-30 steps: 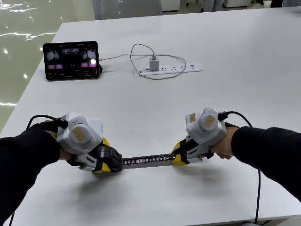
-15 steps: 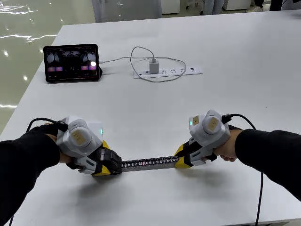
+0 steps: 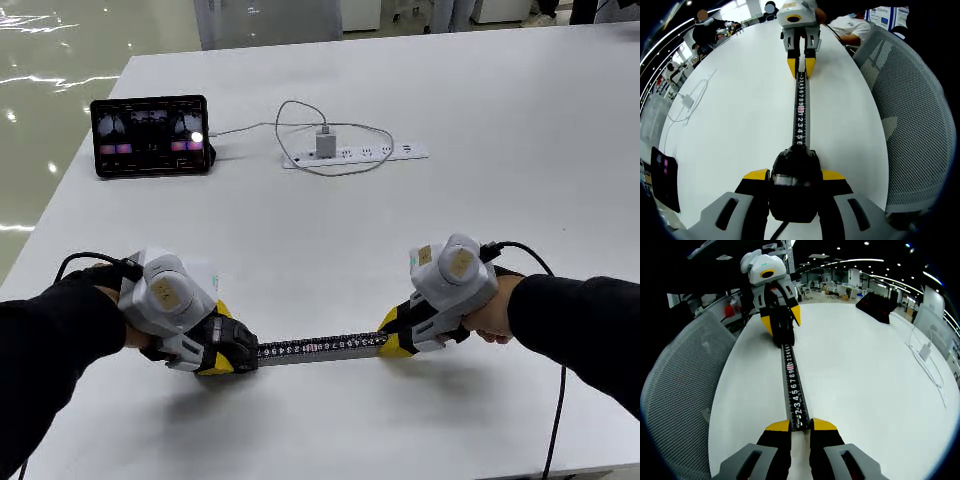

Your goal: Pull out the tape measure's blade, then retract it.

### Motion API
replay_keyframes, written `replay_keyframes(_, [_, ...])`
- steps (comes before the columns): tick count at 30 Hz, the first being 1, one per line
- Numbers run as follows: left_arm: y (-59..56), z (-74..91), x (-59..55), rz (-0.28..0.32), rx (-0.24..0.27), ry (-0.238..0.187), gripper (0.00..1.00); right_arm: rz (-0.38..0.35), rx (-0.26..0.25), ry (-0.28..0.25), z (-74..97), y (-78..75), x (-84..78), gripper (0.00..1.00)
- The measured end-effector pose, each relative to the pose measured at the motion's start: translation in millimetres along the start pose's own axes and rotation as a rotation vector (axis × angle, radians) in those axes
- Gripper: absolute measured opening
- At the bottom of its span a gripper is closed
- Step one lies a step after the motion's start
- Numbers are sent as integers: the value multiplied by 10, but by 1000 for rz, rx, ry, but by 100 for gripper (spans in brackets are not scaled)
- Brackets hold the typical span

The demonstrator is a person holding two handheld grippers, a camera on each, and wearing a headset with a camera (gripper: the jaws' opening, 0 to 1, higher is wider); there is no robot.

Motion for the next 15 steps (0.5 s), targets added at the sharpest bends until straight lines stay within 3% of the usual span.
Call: replay_keyframes(15, [-9,-2,4,1,1,0,32,-9,-5,1,54,-5,-34,9])
Point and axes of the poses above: the centre of the closed fingertips' face, and the gripper's own axes: z roughly backward along the fingers, y roughly to its left, x roughly out of its top, the point moved 9 cm from there along z, roughly backward along the fingers, and after that the axes turned 10 degrees about -y, right-handed, at the moved point
